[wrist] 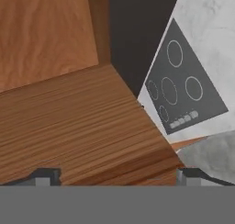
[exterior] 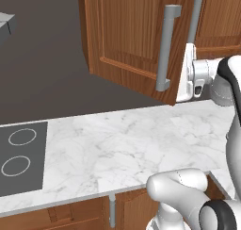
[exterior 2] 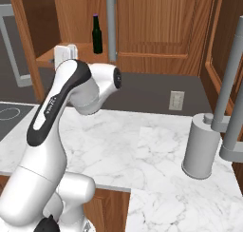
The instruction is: Open the cabinet directly in front. Then move the beer and the cup to the dining counter with the jar on it.
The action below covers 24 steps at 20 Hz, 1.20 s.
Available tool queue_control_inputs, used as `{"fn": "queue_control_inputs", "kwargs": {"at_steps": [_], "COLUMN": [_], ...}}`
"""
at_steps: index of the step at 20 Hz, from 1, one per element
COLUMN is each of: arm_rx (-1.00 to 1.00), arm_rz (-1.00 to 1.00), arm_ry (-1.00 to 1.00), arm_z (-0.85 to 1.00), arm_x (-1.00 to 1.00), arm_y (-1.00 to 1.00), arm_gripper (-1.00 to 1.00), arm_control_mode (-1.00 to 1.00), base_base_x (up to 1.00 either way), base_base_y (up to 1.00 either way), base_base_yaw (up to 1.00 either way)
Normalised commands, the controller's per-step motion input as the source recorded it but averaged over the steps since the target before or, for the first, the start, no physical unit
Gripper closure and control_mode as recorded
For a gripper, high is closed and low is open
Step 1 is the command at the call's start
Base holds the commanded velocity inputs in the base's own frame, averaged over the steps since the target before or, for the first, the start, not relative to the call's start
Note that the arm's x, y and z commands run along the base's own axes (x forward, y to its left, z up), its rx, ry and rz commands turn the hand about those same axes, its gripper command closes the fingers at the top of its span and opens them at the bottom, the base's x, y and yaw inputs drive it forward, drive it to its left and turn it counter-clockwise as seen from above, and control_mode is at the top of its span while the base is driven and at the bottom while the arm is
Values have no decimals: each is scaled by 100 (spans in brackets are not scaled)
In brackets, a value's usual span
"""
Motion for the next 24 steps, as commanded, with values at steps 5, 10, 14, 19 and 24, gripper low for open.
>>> {"fn": "queue_control_inputs", "kwargs": {"at_steps": [5,10,14,19,24], "arm_rx": [8,4,1,0,0], "arm_rz": [15,13,10,9,8], "arm_ry": [0,0,0,0,-3], "arm_z": [7,2,2,13,23], "arm_x": [-27,-2,0,-3,-9], "arm_y": [39,50,57,65,65], "arm_gripper": [-100,-100,-100,-100,-100], "arm_control_mode": [-100,-100,-100,-100,-100], "base_base_x": [0,0,0,0,0], "base_base_y": [0,0,0,0,0], "base_base_yaw": [0,0,0,0,0]}}
